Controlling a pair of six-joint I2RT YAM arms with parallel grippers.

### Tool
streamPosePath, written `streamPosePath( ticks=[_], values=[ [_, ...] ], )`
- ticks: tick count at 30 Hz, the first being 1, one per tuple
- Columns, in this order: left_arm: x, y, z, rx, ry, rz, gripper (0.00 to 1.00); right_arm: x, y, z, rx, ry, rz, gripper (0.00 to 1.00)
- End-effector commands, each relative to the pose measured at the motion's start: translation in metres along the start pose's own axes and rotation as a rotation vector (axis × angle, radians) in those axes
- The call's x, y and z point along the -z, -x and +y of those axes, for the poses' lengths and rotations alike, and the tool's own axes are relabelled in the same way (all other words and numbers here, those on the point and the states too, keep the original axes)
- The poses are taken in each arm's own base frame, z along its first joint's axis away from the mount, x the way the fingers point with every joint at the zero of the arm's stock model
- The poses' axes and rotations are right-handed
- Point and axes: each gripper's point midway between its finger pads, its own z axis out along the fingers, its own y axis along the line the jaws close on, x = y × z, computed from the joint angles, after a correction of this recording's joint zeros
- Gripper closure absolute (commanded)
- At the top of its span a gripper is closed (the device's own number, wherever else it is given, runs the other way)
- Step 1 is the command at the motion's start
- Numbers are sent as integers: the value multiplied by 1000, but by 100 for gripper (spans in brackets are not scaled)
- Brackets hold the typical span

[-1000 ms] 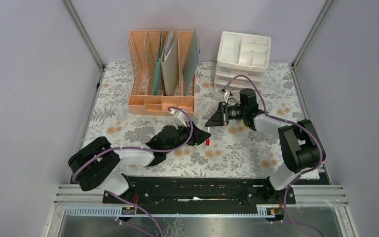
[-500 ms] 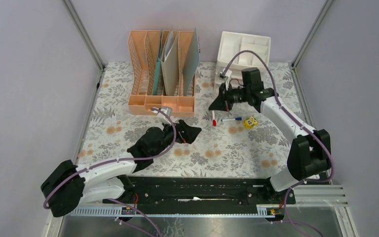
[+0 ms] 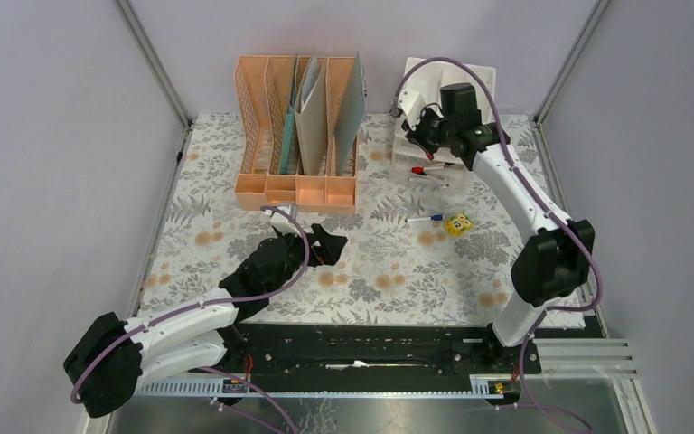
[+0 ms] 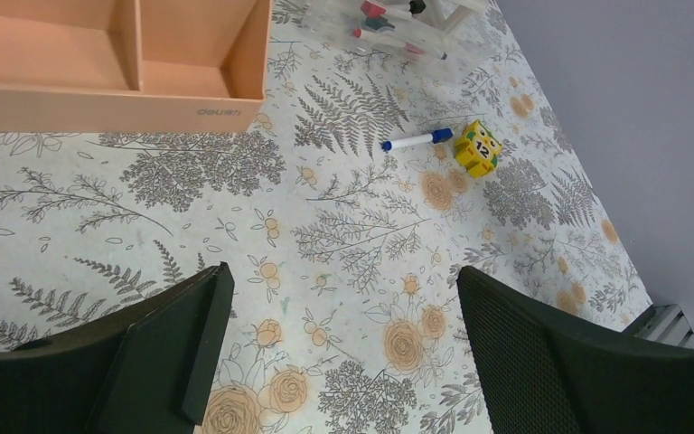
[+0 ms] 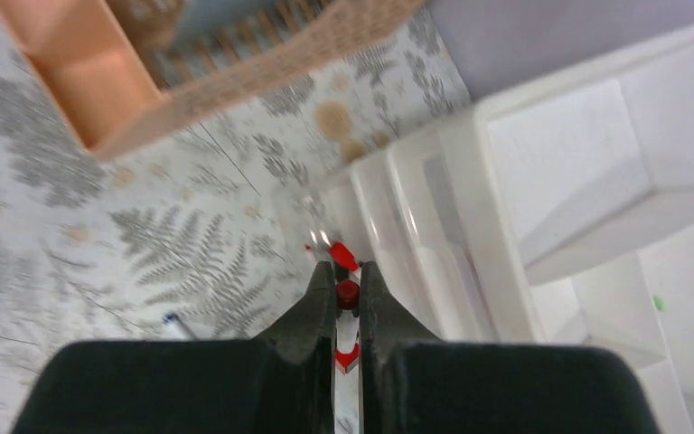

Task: Organize the desk
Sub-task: Place the stationery in the drawer, then pick up the stationery from the center of the board.

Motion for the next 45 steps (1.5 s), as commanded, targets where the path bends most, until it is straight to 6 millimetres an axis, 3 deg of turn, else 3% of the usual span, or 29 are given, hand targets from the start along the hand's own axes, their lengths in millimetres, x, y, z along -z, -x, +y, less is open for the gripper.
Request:
streamPosePath(
  ticks=[1, 16, 18, 22, 25, 28, 32, 39, 45],
  values=[
    [6, 10, 6, 12, 16, -56, 1, -9, -26, -43, 160, -165, 135, 100],
    [16, 14, 14, 19, 43, -73, 1, -63, -106, -50, 245, -204, 289, 97],
    [17, 14, 14, 21, 42, -77, 1, -67, -118, -49, 241, -203, 306, 90],
    [17, 13, 14, 24, 42, -74, 1, -72, -140, -46, 211, -186, 339, 68],
    [17, 14, 14, 25, 42, -74, 1, -70, -145, -40, 187, -164, 336, 52],
    [17, 14, 13, 27, 37, -74, 1, -66, -142, -30, 153, -133, 314, 42],
    [18, 16, 11, 31, 30, -78, 1, -54, -120, -8, 48, -53, 236, 35],
    [15, 16, 10, 28, 31, -77, 1, -20, -78, 56, -137, 183, 66, 26],
    [11, 20, 7, 26, 24, -83, 1, 5, -69, 103, -199, 358, 1, 24]
  ],
)
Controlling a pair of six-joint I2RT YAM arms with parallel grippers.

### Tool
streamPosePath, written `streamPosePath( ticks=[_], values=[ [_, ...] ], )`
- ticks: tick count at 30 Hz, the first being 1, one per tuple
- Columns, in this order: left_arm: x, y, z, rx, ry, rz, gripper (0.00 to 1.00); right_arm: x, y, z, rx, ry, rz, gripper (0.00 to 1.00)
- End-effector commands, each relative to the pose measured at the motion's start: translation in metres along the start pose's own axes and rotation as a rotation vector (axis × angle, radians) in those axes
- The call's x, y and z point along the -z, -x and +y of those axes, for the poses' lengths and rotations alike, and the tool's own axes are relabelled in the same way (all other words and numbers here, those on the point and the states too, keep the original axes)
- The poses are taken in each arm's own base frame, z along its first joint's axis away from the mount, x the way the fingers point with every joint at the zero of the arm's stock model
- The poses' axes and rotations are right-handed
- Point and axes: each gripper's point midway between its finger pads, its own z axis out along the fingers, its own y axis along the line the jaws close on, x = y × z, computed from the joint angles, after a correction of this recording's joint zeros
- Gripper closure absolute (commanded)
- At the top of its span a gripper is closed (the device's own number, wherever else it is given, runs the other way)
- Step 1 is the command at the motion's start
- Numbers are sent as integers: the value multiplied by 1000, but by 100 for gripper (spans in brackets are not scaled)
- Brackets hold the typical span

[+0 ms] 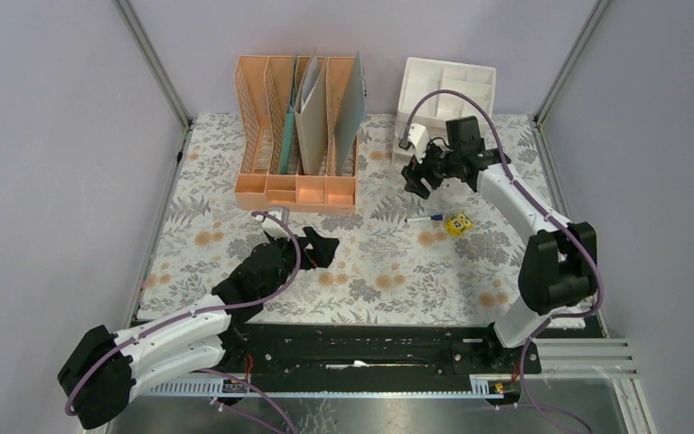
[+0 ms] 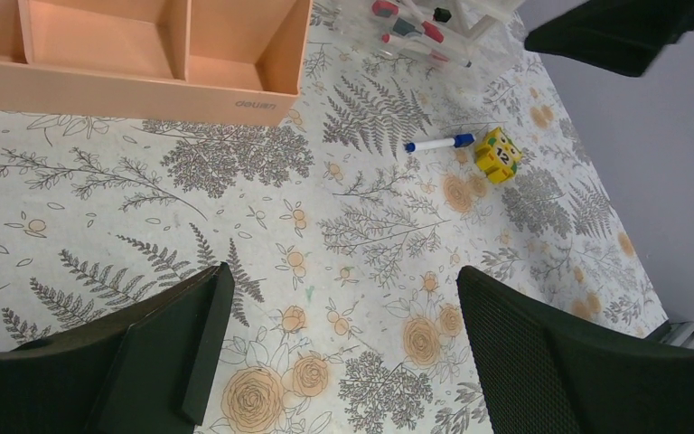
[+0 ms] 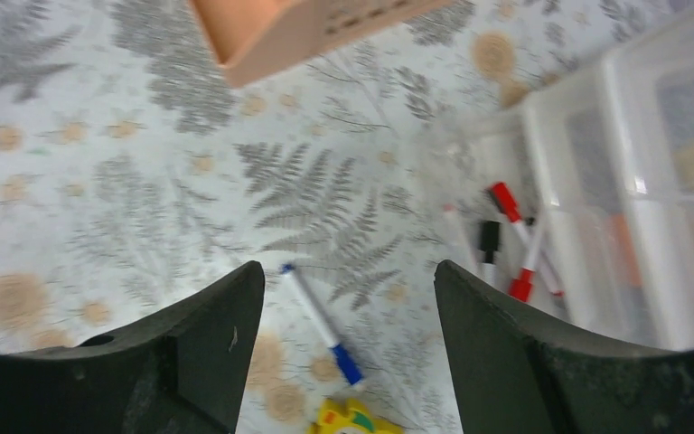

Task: Organize the desk
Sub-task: Pick up the stationery from the center of the board.

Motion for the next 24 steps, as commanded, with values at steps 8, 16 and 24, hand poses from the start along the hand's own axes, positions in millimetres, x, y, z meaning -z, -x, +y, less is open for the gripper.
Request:
streamPosePath(
  ticks=[8, 16, 24],
  values=[
    [-10, 17, -13, 16, -34, -42, 1, 24, -6, 64, 9, 224, -37, 22],
    [-10, 18, -12, 22, -34, -42, 1, 22, -21, 65, 80, 245, 15, 22],
    [-7, 17, -8, 28, -26, -44, 1, 16, -33, 61, 160, 264, 58, 21]
  ],
)
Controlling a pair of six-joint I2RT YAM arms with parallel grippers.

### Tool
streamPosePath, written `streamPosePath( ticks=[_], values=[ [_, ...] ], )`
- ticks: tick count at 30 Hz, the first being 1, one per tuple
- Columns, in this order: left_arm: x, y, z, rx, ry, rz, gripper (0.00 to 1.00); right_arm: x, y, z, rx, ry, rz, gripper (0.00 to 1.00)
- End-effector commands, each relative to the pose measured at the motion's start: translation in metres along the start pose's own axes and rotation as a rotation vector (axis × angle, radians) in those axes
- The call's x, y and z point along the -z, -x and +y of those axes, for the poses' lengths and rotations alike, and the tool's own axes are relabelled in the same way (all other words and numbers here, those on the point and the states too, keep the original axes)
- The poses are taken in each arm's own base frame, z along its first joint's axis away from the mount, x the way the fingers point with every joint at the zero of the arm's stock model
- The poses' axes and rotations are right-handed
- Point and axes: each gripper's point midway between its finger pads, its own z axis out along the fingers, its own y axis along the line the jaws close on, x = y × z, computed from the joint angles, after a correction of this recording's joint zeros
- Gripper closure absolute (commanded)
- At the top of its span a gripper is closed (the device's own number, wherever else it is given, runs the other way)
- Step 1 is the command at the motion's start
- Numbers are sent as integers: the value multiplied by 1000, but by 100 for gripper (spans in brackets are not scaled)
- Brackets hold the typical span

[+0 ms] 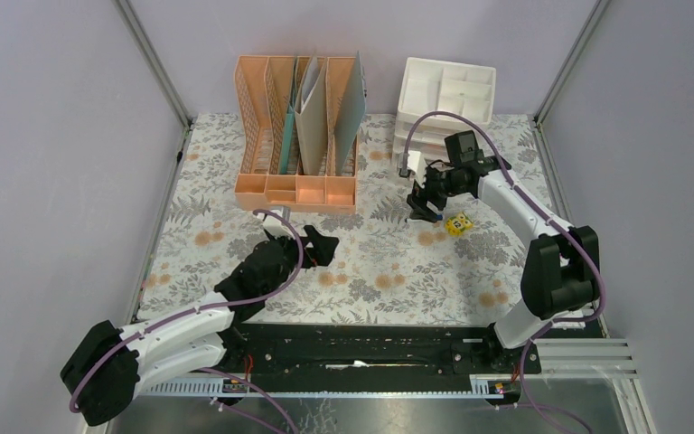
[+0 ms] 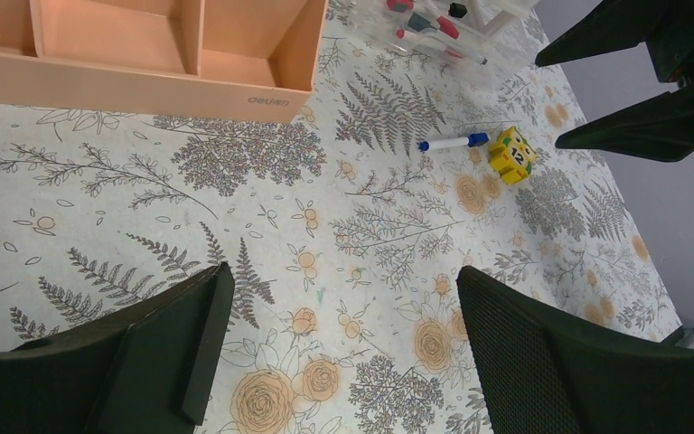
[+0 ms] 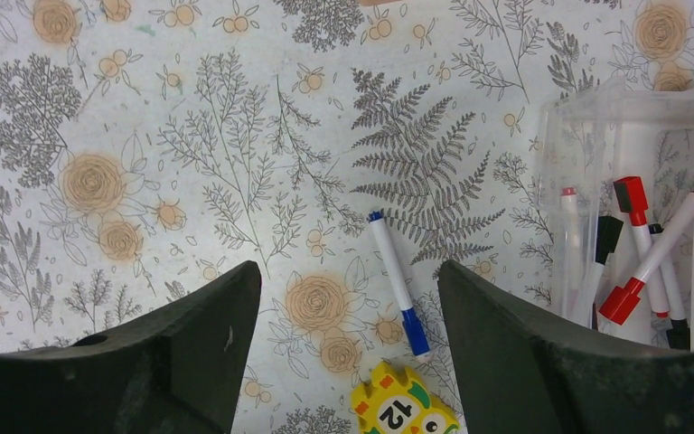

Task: Organize the desk
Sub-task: Pick up the stationery from the center of the board.

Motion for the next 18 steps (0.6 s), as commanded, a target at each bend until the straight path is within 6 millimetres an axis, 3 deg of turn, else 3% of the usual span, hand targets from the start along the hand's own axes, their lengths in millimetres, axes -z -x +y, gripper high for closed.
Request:
streamPosePath(
  ticks=[1, 18],
  values=[
    [2, 23, -16, 33, -53, -65, 1, 1, -2, -4, 91, 17, 21, 21],
    [7, 23, -12, 50, -53, -75, 1, -14, -33, -10, 244, 101, 134, 19]
  ],
)
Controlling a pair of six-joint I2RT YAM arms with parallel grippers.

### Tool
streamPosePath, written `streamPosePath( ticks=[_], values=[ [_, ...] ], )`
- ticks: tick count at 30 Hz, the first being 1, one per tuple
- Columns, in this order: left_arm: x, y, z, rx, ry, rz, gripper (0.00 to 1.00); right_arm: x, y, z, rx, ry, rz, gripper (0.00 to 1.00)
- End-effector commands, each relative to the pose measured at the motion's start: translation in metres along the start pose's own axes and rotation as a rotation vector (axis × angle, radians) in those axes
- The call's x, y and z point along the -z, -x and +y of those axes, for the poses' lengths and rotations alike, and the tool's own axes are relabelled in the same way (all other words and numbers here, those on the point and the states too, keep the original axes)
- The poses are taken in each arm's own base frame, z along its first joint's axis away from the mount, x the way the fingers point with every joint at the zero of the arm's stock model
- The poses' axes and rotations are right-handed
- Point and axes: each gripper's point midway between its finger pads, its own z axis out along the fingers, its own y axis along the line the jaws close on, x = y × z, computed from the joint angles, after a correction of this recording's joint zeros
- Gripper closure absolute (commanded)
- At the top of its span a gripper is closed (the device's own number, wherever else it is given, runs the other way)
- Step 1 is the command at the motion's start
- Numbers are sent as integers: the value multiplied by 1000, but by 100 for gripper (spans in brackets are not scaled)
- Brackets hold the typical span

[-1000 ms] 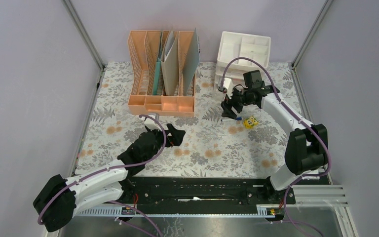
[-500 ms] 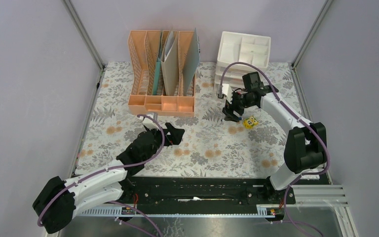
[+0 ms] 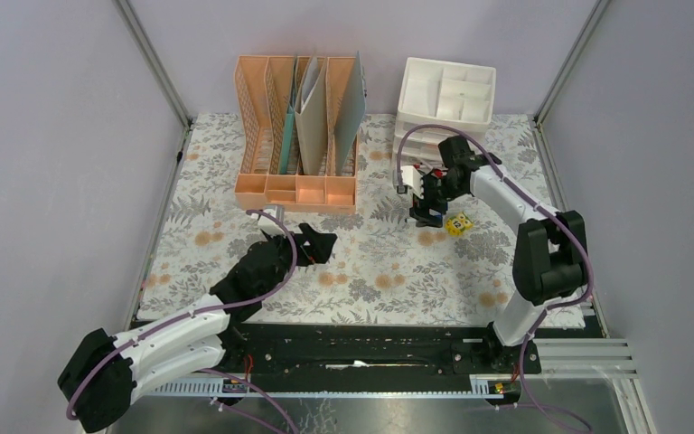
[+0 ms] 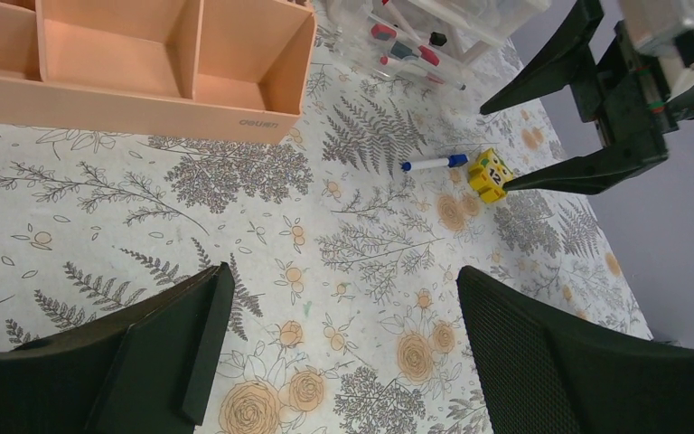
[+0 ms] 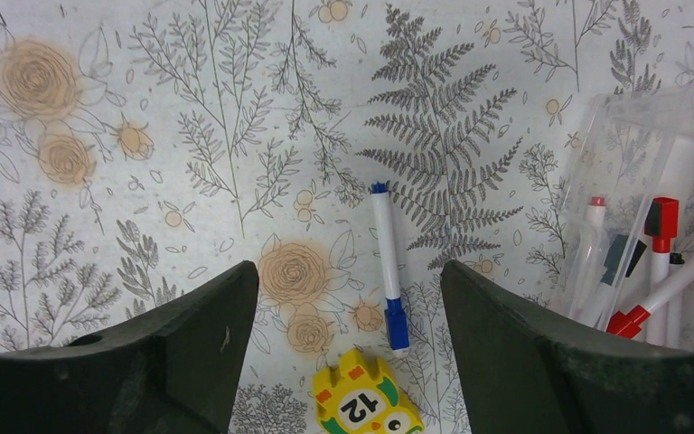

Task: Organize the desk
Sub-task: Pick up the stationery from the center of the board.

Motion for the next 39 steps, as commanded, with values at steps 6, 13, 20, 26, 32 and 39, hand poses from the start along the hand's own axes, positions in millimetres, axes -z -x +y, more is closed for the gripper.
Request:
streamPosePath(
  ticks=[6, 13, 20, 26, 32, 39],
  values=[
    [3, 10, -6, 24, -32, -36, 1, -2, -10, -13, 92, 35, 77, 18],
    [3, 11, -5, 29, -31, -38, 1, -12, -19, -22, 143, 53, 114, 18],
    [6, 11, -3, 36, -26, -44, 1, -32, -34, -39, 137, 39, 198, 21],
    [9, 13, -1, 34, -22, -53, 1, -45, -63, -43, 102, 53, 309, 26],
    [8, 13, 0, 34, -19, -54, 1, -51, -77, -37, 90, 81, 346, 38],
    [8, 13, -1, 36, -22, -53, 1, -57, -80, -29, 65, 121, 348, 66]
  ],
)
